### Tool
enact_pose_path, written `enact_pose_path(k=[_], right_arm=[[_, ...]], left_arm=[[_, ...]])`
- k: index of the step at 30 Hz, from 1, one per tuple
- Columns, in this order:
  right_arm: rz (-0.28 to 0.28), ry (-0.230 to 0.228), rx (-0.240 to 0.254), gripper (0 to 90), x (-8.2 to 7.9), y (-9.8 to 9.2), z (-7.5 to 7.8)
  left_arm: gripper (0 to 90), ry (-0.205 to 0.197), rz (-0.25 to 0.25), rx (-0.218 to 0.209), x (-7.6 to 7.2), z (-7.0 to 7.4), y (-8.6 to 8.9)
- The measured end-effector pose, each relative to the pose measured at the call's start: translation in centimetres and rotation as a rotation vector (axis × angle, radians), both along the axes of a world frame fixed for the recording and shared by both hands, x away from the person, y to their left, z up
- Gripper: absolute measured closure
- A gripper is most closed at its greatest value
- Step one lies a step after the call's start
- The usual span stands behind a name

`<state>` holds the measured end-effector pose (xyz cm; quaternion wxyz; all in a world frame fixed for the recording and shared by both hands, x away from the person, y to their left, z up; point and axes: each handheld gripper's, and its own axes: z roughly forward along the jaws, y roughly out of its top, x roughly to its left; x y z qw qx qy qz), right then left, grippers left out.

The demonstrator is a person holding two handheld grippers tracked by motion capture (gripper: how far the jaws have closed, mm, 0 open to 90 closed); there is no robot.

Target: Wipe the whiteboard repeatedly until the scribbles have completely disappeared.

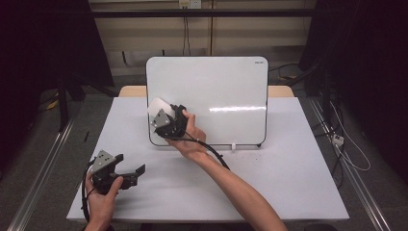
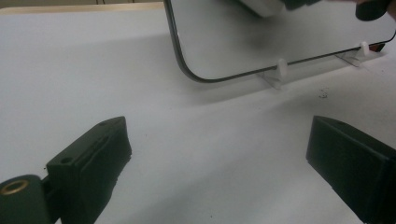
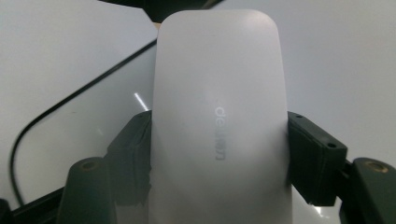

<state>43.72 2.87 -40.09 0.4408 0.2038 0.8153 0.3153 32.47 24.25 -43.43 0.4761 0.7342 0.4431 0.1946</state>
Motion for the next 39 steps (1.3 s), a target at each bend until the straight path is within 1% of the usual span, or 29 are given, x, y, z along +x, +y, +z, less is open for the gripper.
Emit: enact_pose_path(k=[1,3,6,8,9,10,11,13,14,16,19,23,24,25,26,28,29,30,31,32,33,34,35,36,37,38,39], right_arm=[[0.005,-0.008,-0.006,31.7,-0.1,0.2,-0.2],[0.011,-0.002,-0.01,31.7,-0.3,0.3,-0.4],[0.035,0.001,-0.043,31.7,-1.0,0.2,-1.2],[0.043,0.003,-0.055,31.7,-1.5,0.2,-1.7],[0.043,0.003,-0.055,31.7,-1.5,0.2,-1.7],[0.048,0.011,-0.07,31.7,-1.9,0.2,-2.1],[0.058,0.006,-0.088,31.7,-2.1,0.1,-2.2],[0.053,0.007,-0.084,31.7,-2.4,0.1,-2.6],[0.067,0.004,-0.103,31.7,-2.5,0.0,-2.7],[0.066,0.004,-0.107,31.7,-2.6,-0.1,-2.7],[0.069,0.014,-0.113,31.7,-2.6,-0.3,-2.6],[0.067,0.019,-0.112,31.7,-2.6,-0.3,-2.5],[0.055,0.024,-0.116,31.7,-2.5,-0.4,-2.4],[0.055,0.024,-0.116,31.7,-2.5,-0.4,-2.4],[0.043,0.025,-0.102,31.7,-2.3,-0.8,-2.1],[0.036,0.026,-0.093,31.7,-2.2,-0.9,-2.0],[0.027,0.033,-0.084,31.7,-2.1,-1.2,-1.8],[0.008,0.03,-0.07,31.7,-1.8,-1.8,-1.4],[0.001,0.031,-0.065,31.7,-1.7,-2.0,-1.2],[-0.007,0.034,-0.054,31.7,-1.5,-2.3,-1.0],[-0.019,0.035,-0.034,31.7,-1.2,-2.7,-0.7],[-0.019,0.035,-0.034,31.7,-1.2,-2.7,-0.7],[-0.031,0.031,-0.016,31.7,-1.0,-3.1,-0.4],[-0.056,0.032,0.02,31.7,-0.5,-4.0,0.2],[-0.056,0.032,0.02,31.7,-0.5,-4.0,0.2],[-0.077,0.034,0.049,31.7,-0.1,-4.7,0.7],[-0.083,0.036,0.057,31.7,0.1,-4.9,0.9]], left_arm=[[6.0,0.0,-0.001,0.0,0.0,0.0,0.0],[6.0,0.0,-0.003,-0.001,0.0,0.0,0.0],[6.0,0.001,0.0,-0.001,0.0,0.0,0.0],[6.0,0.001,0.001,0.001,0.0,0.0,0.0],[6.0,0.0,-0.003,0.008,0.0,0.0,0.1],[6.0,0.001,-0.004,0.008,0.0,0.0,0.0],[6.0,0.001,-0.004,0.006,-0.1,0.0,0.0],[6.0,-0.001,0.002,0.004,-0.1,0.0,-0.1],[6.0,0.0,0.0,0.01,0.0,0.0,0.0],[6.0,0.003,0.003,0.004,0.0,-0.1,0.0],[6.0,0.0,0.001,0.01,0.0,-0.1,0.1],[6.0,-0.001,0.006,-0.001,0.0,-0.1,0.1],[6.0,-0.002,0.007,-0.002,0.0,-0.1,0.1],[6.0,-0.003,0.006,-0.002,0.0,0.0,0.1],[6.0,-0.002,0.006,-0.004,0.0,0.0,0.1],[6.0,-0.003,0.004,-0.004,0.0,0.0,0.1],[6.0,-0.003,0.004,-0.003,0.0,0.0,0.1],[6.0,-0.003,0.004,-0.002,0.0,0.0,0.1],[6.0,-0.003,0.006,0.0,-0.1,0.0,0.1],[5.9,-0.005,0.014,-0.005,-0.1,0.0,0.2],[5.9,-0.005,0.014,-0.005,-0.1,0.0,0.2],[5.9,-0.004,0.015,-0.005,-0.1,0.0,0.2],[5.9,-0.004,0.016,-0.005,-0.1,0.0,0.2],[5.9,-0.005,0.014,-0.002,-0.1,0.0,0.2],[5.9,-0.007,0.012,-0.004,0.0,0.0,0.1],[5.9,-0.007,0.009,-0.002,0.0,0.0,0.1],[5.9,-0.005,0.009,-0.003,0.0,0.0,0.1]])
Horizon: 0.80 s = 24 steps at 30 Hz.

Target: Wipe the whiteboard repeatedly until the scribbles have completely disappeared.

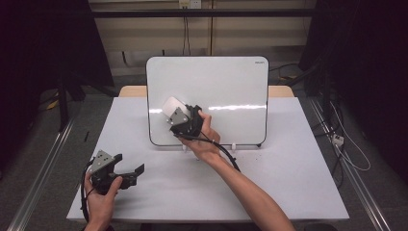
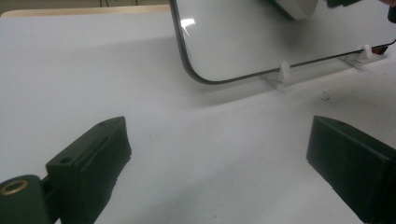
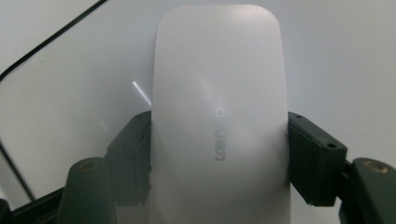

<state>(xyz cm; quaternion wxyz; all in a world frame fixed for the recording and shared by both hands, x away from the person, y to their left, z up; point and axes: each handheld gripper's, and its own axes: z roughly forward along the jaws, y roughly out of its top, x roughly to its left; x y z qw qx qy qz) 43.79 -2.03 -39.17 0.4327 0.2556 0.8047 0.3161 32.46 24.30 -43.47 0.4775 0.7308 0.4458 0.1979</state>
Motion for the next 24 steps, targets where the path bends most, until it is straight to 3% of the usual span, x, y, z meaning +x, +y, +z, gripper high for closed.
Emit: enact_pose_path(k=[9,13,24], right_arm=[[-0.011,0.024,0.05,31.7,0.5,-0.9,0.8],[-0.001,0.064,0.115,31.8,0.7,-1.5,1.1],[0.028,0.082,0.153,31.7,0.2,-2.8,0.9]], left_arm=[[5.9,0.009,0.002,0.004,0.2,-0.2,0.0],[5.9,0.015,-0.003,0.005,0.2,-0.3,0.0],[5.9,0.014,-0.012,0.012,0.6,-0.3,-0.2]])
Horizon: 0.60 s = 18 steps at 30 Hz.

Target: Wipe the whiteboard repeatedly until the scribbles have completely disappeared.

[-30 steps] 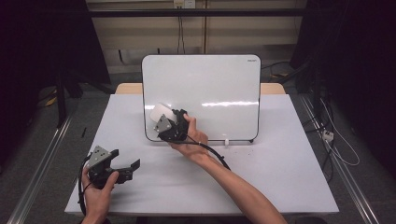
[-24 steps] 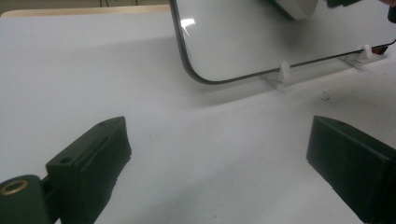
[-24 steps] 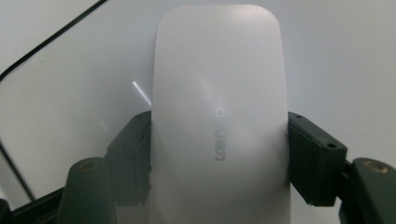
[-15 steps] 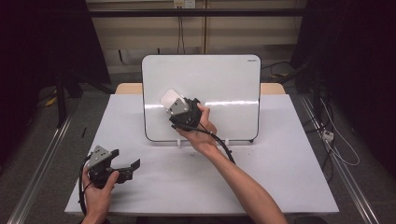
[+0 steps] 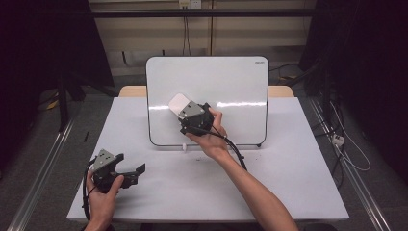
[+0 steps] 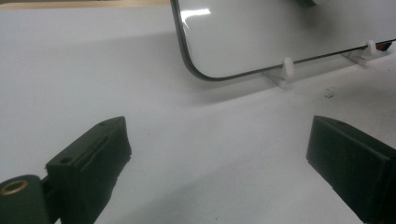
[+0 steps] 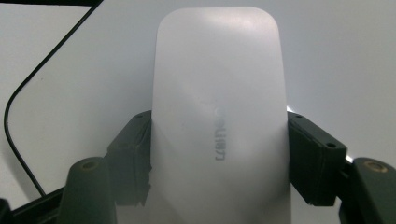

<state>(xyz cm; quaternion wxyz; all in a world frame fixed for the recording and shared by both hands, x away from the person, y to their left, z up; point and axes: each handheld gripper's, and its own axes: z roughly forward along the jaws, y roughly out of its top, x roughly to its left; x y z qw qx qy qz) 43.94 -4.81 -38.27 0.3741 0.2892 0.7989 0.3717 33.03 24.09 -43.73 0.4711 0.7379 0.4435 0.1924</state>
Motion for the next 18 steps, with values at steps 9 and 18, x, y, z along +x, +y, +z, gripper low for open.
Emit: enact_pose_path(k=[9,18], right_arm=[[0.024,-0.012,0.041,31.7,-1.1,-1.1,0.6],[0.007,-0.006,0.075,31.7,-1.6,-3.1,0.7]], left_arm=[[5.9,-0.006,-0.002,-0.003,-0.1,0.1,-0.2],[5.9,-0.006,0.007,0.0,-0.2,0.1,-0.2]])
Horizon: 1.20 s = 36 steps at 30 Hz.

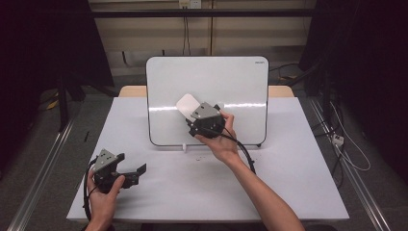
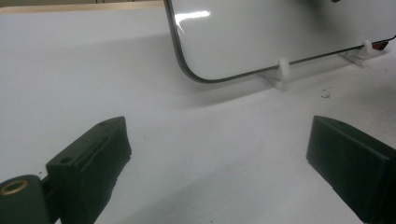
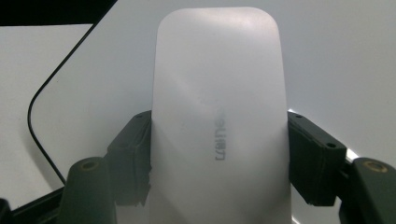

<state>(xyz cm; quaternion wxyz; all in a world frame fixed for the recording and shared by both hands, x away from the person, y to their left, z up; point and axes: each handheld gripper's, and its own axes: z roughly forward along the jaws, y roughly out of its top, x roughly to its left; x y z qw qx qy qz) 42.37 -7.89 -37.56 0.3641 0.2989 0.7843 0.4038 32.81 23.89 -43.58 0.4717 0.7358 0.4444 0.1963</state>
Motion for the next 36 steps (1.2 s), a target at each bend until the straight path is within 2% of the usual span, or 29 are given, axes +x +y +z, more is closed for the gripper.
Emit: enact_pose_path(k=[9,14,24,31,36], right_arm=[[-0.019,-0.002,0.02,31.7,-0.2,-1.4,0.7],[-0.025,0.003,0.057,31.7,-0.3,-2.4,1.3],[-0.065,-0.012,0.047,31.7,-0.9,-4.7,1.8],[-0.085,-0.019,0.036,31.7,-1.2,-6.1,1.7],[-0.114,-0.008,0.044,31.7,-1.7,-7.7,1.4]], left_arm=[[5.9,0.005,0.009,-0.001,-0.1,-0.1,0.2],[5.9,0.016,0.013,0.001,-0.3,-0.2,0.5],[5.9,0.005,0.026,-0.004,-0.5,-0.1,0.6],[5.9,0.006,0.021,0.005,-0.5,-0.1,0.7],[5.9,0.008,0.031,-0.007,-0.5,-0.1,0.8]])
